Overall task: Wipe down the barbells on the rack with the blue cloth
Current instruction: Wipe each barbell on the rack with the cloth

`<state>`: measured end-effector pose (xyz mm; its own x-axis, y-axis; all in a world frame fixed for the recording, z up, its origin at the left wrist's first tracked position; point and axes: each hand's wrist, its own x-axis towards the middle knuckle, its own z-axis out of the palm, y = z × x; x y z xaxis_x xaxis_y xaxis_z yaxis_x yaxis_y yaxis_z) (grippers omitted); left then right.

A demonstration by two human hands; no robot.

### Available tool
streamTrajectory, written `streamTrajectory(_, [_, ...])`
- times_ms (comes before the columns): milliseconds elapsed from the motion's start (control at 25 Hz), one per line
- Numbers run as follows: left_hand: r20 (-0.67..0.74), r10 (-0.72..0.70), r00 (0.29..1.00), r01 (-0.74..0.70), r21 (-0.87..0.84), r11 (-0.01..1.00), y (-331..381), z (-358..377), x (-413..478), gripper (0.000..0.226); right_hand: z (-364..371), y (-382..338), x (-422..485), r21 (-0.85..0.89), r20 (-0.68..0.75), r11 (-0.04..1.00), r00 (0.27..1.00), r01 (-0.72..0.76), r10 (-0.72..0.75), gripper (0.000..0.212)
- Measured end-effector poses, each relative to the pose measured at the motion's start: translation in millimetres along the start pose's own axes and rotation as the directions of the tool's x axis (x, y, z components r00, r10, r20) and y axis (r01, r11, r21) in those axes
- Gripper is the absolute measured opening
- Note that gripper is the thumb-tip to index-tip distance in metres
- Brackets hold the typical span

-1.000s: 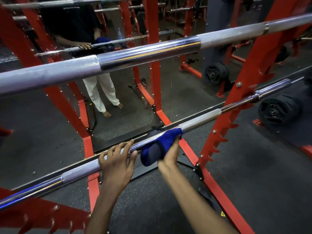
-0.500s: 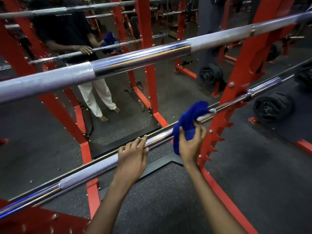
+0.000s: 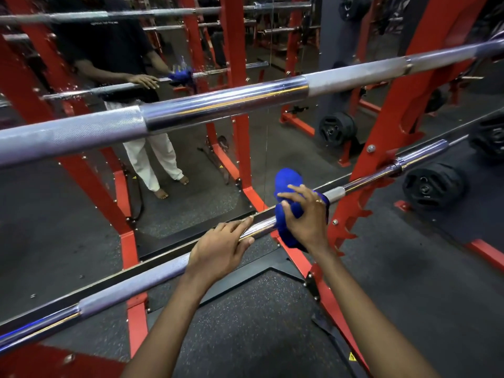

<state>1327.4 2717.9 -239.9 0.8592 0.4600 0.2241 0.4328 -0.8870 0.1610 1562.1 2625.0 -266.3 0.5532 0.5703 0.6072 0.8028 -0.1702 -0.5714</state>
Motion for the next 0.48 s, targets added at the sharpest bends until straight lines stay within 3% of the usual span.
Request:
streamTrajectory(120, [0.012, -0.022, 1.000, 0.022, 0.015, 1.000, 2, -1, 1, 0.062, -6, 19, -11, 0.039, 0.008, 0.989, 0.990, 0.142, -0.142, 0.026])
streamTrajectory(200, [0.014, -0.033, 0.999, 0.032, 0.023, 0.999, 5, -3, 0, 0.061, -6, 33, -7, 0.032, -0.159, 0.999, 0.987, 0.043, -0.037, 0.027])
streamTrajectory(280, [0.026, -0.062, 0.998, 0.061, 0.011, 0.998, 8, -6, -1, 0.066, 2, 35, -4, 0.075, -0.315, 0.991, 0.940, -0.114, 0.132, 0.023])
streamTrajectory(480, [0.293, -0.222, 0.930, 0.269, -0.131, 0.954, 15, -20, 16, 0.069, 15, 3, -15, 0.309, -0.393, 0.905, 0.827, -0.292, 0.401, 0.038])
